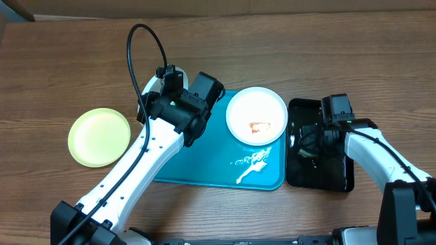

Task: Clean dirty plates on tray and stack at the side
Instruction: 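Lift the white plate with left gripper and stack it on yellow plate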

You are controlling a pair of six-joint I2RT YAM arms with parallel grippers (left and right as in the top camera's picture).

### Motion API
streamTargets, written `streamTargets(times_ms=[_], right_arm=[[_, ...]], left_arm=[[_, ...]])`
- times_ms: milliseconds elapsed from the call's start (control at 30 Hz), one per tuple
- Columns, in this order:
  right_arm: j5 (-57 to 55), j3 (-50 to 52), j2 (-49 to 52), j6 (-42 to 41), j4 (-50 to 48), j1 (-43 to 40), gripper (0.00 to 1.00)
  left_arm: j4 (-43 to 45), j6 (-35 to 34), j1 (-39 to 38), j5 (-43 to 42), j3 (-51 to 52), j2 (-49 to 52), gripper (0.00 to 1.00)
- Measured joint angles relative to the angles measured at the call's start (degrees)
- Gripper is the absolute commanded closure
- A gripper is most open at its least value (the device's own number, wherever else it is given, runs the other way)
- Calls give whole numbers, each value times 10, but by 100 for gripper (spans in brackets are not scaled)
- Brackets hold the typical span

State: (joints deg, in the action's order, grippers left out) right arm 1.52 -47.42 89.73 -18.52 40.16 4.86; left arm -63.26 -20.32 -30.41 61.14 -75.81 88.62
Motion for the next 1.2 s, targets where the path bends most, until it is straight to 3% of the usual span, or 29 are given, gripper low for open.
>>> streamTargets(times_ms=[133,367,733,967,1200], right_arm=[[0,-45,0,10,67,0,96],[0,-129,-33,16,88,0,96],[0,-36,-35,16,54,0,96],[2,14,-34,10,9,0,96],[7,15,-34,7,-2,0,89]], left_arm=[[0,-8,0,4,0,0,96],[-10,-38,0,-18,0,0,96],[-24,-64,19,-63,0,0,96],[-33,-66,108,-161,0,0,96],[-34,-64,255,-272,0,-35,96]])
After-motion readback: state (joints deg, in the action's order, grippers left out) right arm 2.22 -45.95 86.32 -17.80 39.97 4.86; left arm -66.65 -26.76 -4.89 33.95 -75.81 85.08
